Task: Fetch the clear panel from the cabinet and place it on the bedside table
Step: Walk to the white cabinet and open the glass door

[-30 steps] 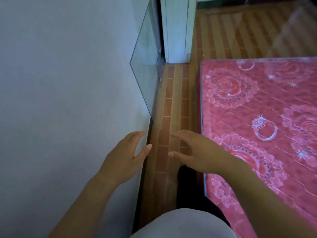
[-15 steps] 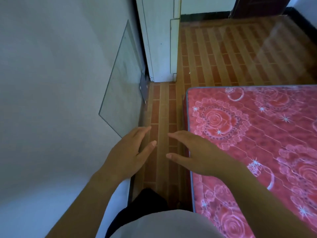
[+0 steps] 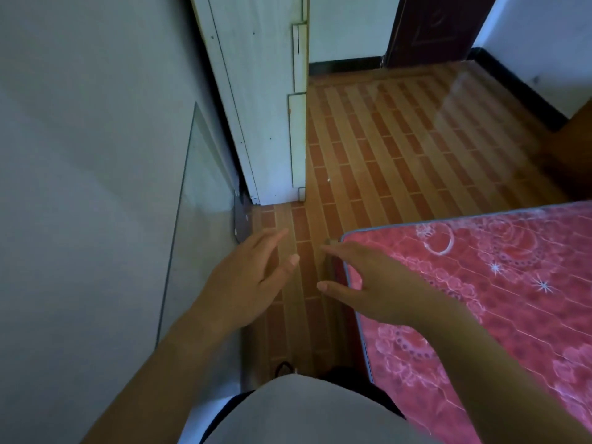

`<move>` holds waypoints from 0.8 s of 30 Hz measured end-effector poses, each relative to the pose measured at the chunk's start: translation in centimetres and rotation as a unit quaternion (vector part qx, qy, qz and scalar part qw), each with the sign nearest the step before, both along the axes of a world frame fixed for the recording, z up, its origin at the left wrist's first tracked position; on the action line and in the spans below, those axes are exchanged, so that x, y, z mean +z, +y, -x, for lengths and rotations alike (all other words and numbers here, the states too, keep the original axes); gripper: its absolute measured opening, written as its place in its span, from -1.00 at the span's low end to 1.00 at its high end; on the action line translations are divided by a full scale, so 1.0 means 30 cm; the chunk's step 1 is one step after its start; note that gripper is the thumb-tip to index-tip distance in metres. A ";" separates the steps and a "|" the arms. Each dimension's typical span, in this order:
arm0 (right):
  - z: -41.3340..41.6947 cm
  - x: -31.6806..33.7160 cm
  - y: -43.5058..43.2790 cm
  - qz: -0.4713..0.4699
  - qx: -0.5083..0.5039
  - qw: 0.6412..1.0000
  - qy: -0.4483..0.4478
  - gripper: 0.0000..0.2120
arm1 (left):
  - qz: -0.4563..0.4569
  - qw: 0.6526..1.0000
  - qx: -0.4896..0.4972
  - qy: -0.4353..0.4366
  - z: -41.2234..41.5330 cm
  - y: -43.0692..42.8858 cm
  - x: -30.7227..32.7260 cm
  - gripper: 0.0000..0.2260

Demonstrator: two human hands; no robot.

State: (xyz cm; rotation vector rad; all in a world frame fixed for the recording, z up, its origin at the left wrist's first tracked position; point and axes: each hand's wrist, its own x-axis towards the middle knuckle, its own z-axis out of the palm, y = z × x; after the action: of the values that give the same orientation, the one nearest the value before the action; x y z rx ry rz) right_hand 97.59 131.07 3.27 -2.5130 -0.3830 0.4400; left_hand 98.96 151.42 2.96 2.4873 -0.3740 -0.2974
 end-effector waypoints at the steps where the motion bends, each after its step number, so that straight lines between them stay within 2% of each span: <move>1: -0.063 0.004 0.006 -0.003 -0.009 1.000 -0.002 -0.43 | 0.002 1.000 -0.004 0.000 -0.073 -0.001 0.010 -0.37; 8: -0.462 0.000 0.002 -0.037 -0.032 0.999 0.018 -0.45 | 0.025 0.999 -0.028 0.031 -0.505 0.003 -0.009 -0.40; 13: -0.818 -0.001 -0.031 -0.050 -0.031 0.998 0.002 -0.48 | 0.010 1.000 -0.009 0.018 -0.843 -0.002 -0.037 -0.42; 24: -1.416 -0.046 -0.205 -0.059 -0.047 0.997 0.026 -0.45 | 0.038 0.996 -0.037 0.076 -1.446 -0.187 -0.009 -0.46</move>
State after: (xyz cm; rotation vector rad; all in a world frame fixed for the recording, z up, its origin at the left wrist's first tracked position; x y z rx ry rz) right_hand 140.07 124.92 1.88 -2.3897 -0.2606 0.4317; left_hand 142.33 145.82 2.69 2.3611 -0.4071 -0.4910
